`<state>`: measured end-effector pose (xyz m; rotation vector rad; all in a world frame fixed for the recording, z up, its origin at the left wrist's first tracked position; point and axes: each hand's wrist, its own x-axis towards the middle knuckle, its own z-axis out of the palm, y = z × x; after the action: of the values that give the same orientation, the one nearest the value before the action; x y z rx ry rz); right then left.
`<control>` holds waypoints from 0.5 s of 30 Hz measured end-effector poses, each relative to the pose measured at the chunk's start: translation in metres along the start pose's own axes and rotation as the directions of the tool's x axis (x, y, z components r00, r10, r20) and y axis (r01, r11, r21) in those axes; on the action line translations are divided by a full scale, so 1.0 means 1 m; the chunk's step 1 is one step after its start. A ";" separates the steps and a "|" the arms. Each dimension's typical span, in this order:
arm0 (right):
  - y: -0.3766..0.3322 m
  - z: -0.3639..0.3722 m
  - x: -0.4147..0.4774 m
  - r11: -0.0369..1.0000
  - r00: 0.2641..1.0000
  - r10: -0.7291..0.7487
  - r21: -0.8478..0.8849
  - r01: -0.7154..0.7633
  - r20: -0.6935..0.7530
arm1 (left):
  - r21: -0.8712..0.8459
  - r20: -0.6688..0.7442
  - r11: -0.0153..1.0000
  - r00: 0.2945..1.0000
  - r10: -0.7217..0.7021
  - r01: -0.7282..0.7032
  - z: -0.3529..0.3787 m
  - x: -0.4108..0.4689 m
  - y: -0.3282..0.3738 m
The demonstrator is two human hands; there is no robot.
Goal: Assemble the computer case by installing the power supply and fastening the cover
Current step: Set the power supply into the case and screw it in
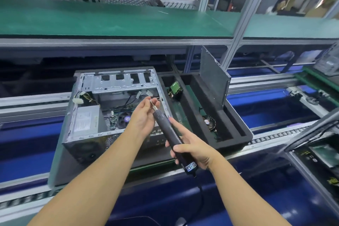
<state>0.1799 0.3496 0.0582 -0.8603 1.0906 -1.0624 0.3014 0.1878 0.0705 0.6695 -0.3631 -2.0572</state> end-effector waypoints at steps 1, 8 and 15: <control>0.000 0.002 0.001 1.000 1.000 0.006 0.005 -0.006 0.002 | 0.021 0.007 1.000 1.000 0.002 -0.002 -0.003 -0.002 0.004; 0.001 0.021 0.009 0.999 0.999 0.034 -0.015 -0.033 0.041 | 0.036 0.013 0.999 1.000 0.025 -0.026 -0.023 -0.012 0.025; 0.001 0.035 0.011 0.997 0.996 0.074 -0.033 -0.072 0.058 | 0.138 0.070 0.989 0.996 0.053 -0.062 -0.049 -0.013 0.038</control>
<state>0.2152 0.3411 0.0640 -0.8645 1.0833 -0.9558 0.3613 0.1783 0.0536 0.6681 -0.5625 -2.0157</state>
